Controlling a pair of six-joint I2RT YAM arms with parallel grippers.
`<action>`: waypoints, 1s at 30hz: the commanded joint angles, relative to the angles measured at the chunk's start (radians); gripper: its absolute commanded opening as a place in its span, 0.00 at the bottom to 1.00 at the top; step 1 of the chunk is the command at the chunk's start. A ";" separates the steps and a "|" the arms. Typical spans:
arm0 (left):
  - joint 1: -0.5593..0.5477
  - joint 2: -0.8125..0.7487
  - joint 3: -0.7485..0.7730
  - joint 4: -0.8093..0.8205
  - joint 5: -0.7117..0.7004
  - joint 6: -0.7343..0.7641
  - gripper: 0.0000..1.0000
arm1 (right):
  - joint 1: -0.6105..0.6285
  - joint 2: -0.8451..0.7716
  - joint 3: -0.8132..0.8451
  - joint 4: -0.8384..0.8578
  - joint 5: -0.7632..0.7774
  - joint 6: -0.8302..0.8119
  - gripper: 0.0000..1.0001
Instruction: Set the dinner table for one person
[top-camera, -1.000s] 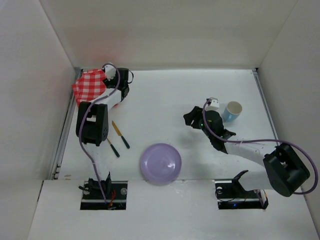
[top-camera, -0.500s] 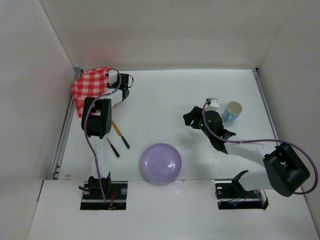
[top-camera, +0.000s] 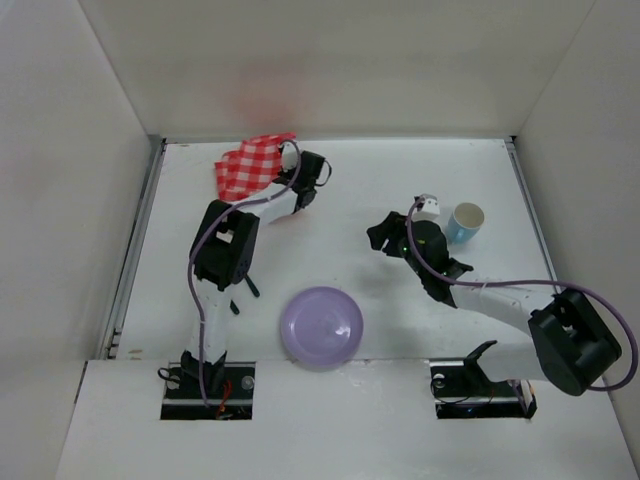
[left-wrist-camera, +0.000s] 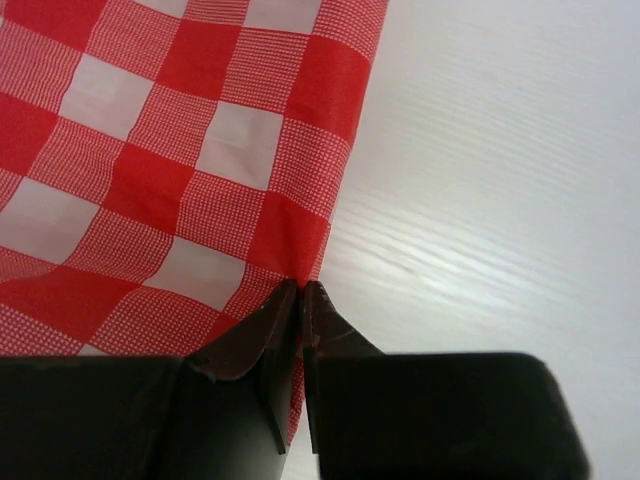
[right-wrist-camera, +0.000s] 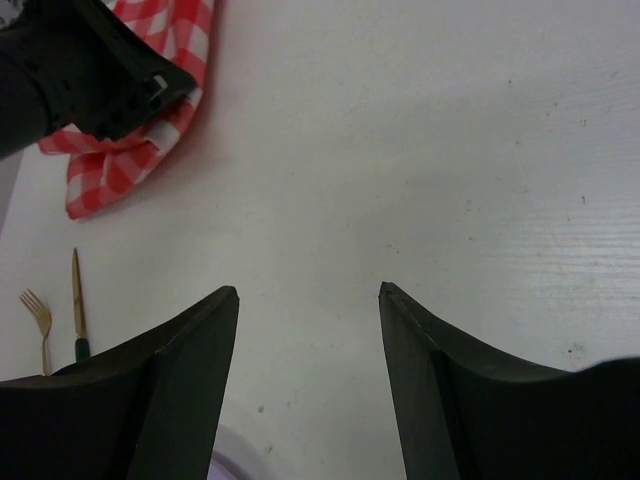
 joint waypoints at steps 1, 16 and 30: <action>-0.073 -0.080 0.045 -0.065 0.065 -0.194 0.04 | -0.030 -0.047 -0.003 0.047 0.006 -0.005 0.65; -0.383 -0.169 0.032 -0.096 -0.034 -0.563 0.36 | -0.180 -0.154 -0.075 -0.026 0.125 0.090 0.69; -0.282 -1.094 -0.881 0.248 -0.137 -0.403 0.40 | 0.031 0.014 0.081 -0.003 -0.043 -0.129 0.17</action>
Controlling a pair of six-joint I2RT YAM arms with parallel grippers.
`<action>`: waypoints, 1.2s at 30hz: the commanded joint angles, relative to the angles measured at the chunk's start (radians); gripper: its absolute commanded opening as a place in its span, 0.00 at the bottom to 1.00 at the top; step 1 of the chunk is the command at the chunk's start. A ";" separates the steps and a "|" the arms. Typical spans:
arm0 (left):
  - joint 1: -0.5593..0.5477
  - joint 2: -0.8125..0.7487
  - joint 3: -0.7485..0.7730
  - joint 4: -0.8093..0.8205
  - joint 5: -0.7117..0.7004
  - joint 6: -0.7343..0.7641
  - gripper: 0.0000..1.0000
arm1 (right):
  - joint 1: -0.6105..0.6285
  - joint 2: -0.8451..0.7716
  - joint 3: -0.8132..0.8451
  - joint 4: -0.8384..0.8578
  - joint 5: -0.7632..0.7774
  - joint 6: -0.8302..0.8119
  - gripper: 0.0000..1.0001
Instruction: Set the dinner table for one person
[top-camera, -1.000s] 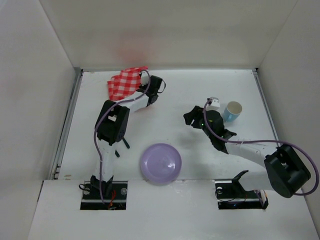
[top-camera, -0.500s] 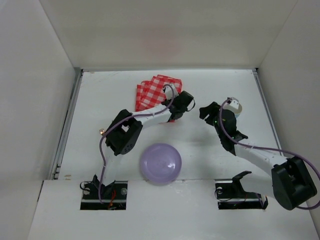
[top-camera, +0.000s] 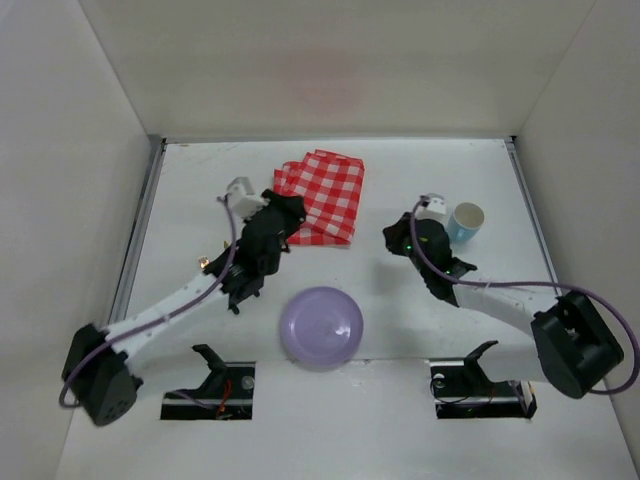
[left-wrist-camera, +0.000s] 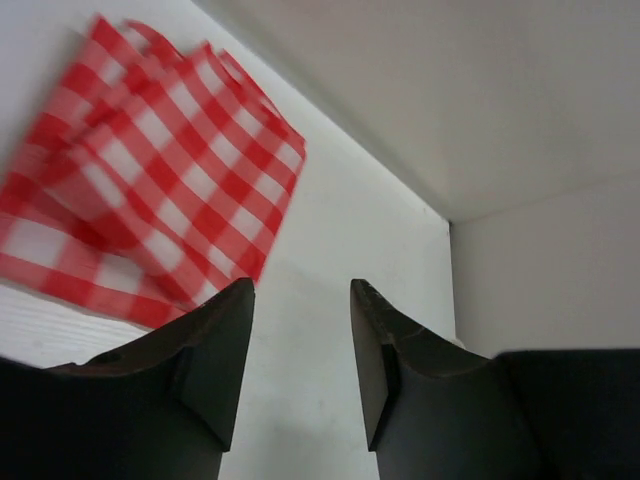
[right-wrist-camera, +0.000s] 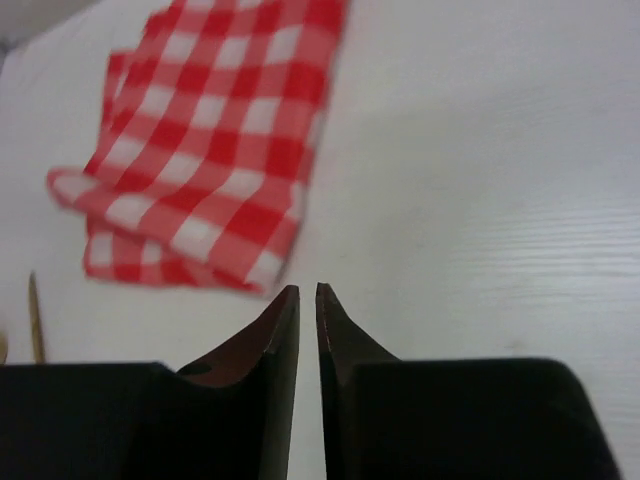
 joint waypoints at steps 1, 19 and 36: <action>0.080 -0.156 -0.206 -0.033 -0.014 0.025 0.37 | 0.125 0.103 0.140 0.021 -0.115 -0.140 0.16; 0.578 -0.436 -0.645 -0.070 0.429 -0.084 0.34 | 0.291 0.929 1.323 -0.731 -0.107 -0.474 0.82; 0.536 -0.384 -0.611 0.002 0.445 -0.055 0.37 | 0.366 1.125 1.656 -0.819 0.126 -0.476 0.29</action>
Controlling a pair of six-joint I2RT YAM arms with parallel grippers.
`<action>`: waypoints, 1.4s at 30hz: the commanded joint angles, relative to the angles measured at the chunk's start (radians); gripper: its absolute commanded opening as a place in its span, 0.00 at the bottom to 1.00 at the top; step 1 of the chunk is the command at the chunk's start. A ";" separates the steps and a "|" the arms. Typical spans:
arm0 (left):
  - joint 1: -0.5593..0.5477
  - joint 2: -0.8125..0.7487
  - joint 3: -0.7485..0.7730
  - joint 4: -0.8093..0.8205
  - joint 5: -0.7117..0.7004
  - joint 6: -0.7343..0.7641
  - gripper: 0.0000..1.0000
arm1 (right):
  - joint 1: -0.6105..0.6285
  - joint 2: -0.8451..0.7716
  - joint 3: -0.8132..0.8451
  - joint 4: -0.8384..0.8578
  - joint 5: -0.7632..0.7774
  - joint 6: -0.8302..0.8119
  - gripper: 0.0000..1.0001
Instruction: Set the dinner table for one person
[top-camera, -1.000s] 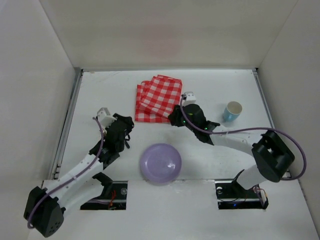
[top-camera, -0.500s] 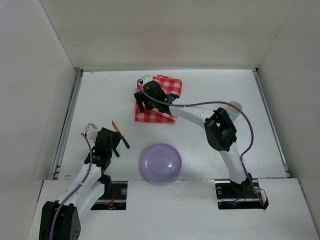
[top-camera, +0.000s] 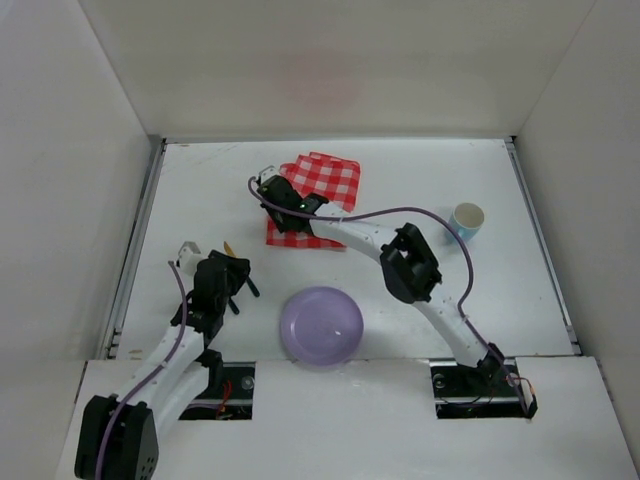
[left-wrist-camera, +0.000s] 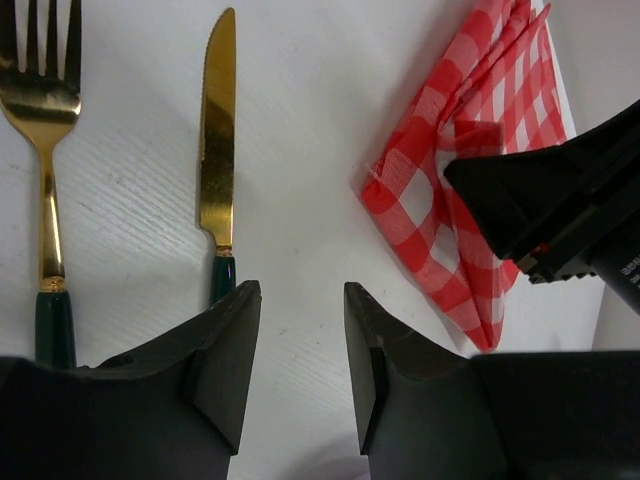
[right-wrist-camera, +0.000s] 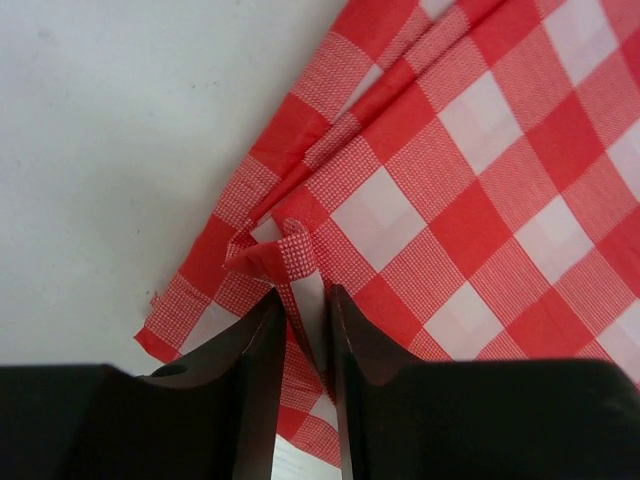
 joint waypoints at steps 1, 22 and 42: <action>-0.027 0.047 0.046 0.044 0.022 0.009 0.38 | 0.012 -0.132 -0.060 0.127 0.090 0.036 0.27; -0.237 0.547 0.245 0.248 -0.158 -0.030 0.41 | -0.283 -1.084 -1.482 0.909 0.285 0.900 0.17; -0.311 0.433 0.251 0.117 -0.342 0.050 0.41 | -0.292 -1.404 -1.731 0.470 0.408 1.091 0.63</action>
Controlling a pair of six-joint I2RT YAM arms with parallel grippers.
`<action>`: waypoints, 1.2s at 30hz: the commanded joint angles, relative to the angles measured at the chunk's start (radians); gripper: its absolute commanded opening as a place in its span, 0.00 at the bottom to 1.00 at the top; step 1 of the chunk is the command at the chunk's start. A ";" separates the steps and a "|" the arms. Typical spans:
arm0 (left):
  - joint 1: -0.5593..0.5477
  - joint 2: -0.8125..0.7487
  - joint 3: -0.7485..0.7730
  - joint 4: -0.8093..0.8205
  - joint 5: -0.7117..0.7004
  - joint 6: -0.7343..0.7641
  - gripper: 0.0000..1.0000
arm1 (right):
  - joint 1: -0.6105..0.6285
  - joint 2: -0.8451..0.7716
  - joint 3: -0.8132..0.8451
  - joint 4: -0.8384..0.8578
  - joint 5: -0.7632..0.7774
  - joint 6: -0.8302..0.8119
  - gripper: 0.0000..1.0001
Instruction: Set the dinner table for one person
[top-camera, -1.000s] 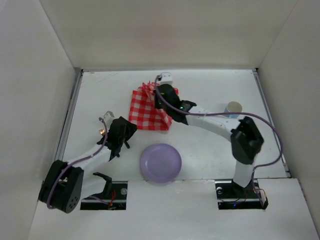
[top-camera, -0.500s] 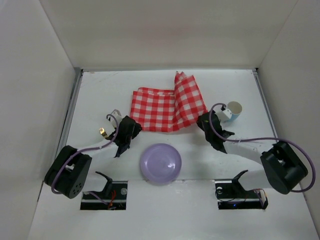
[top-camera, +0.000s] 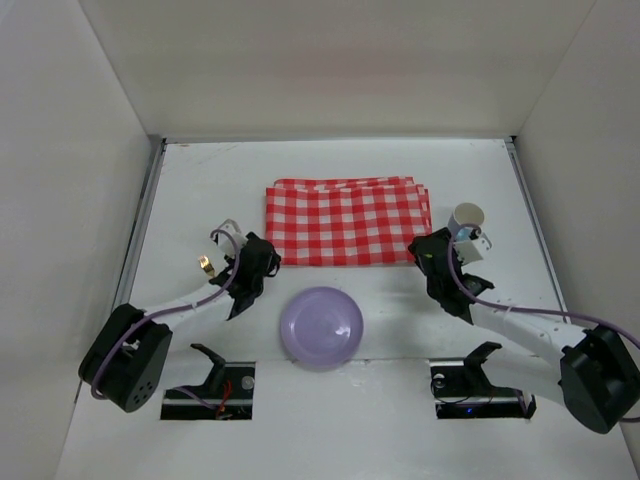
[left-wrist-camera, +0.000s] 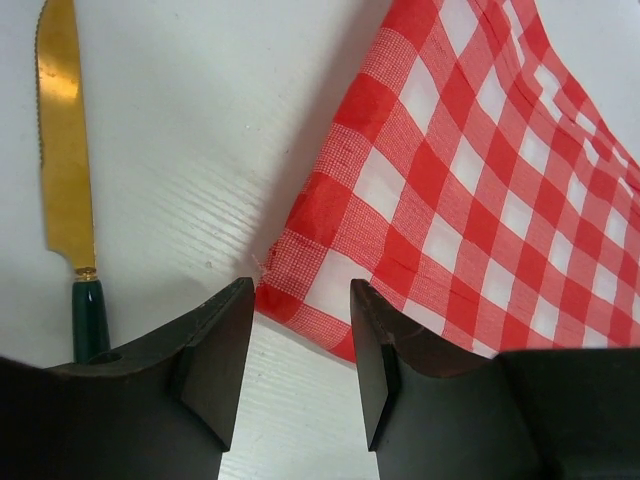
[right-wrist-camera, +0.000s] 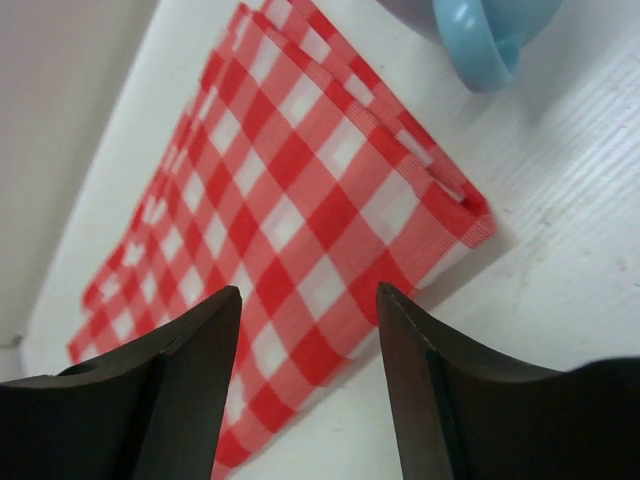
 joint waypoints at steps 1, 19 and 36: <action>0.001 -0.053 0.037 -0.016 -0.026 0.028 0.41 | 0.005 -0.012 0.010 -0.068 -0.010 -0.064 0.64; 0.072 0.312 0.162 0.119 0.174 -0.039 0.37 | -0.022 0.437 0.175 0.205 -0.326 -0.274 0.27; 0.092 0.099 0.054 0.087 0.149 0.025 0.38 | 0.044 0.351 0.149 0.207 -0.311 -0.291 0.47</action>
